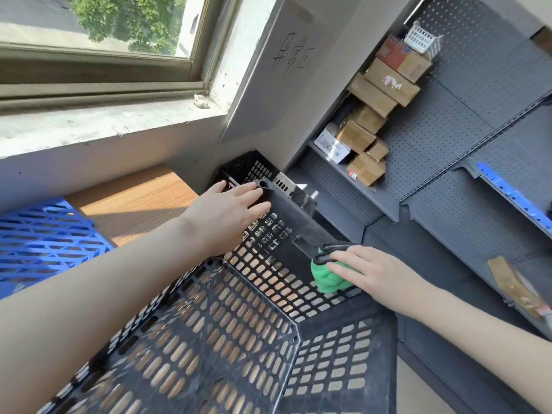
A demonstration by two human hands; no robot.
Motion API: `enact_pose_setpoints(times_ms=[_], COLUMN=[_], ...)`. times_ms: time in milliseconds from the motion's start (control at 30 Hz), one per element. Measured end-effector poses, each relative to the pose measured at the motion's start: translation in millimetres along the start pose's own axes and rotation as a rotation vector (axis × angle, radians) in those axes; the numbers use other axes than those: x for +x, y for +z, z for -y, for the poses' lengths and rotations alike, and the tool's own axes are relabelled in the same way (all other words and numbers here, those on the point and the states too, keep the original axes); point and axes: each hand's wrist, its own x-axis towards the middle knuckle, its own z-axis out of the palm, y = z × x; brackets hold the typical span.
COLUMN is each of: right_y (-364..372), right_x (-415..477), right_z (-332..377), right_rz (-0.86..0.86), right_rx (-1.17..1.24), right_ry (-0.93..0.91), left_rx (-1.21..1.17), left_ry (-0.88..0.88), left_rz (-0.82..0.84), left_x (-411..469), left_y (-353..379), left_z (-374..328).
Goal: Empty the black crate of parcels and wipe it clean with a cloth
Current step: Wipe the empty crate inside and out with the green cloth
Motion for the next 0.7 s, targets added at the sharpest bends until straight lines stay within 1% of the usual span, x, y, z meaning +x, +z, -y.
enact_pose_setpoints(times_ms=[133, 233, 333, 467, 600, 700], right_y=[-10, -15, -15, -14, -17, -14], right_x=[-51, -55, -23, 47, 121, 153], right_z=[3, 1, -2, -6, -14, -15], right_rz=[0.114, 0.158, 0.142, 0.037, -0.05, -0.073], right_rx=[0.006, 0.035, 0.017, -0.035, -0.122, -0.145], right_ry=[-0.029, -0.035, -0.101, -0.122, -0.093, -0.03], left_rx=[0.004, 0.026, 0.029, 0.033, 0.016, 0.018], left_ry=[0.005, 0.021, 0.039, 0.043, 0.045, 0.059], left_rz=[0.001, -0.022, -0.049, -0.119, -0.206, -0.233], left_x=[0, 0, 0, -1, -1, -1], left_y=[-1, 0, 0, 1, 4, 8], left_z=[0, -1, -2, -2, 1, 2])
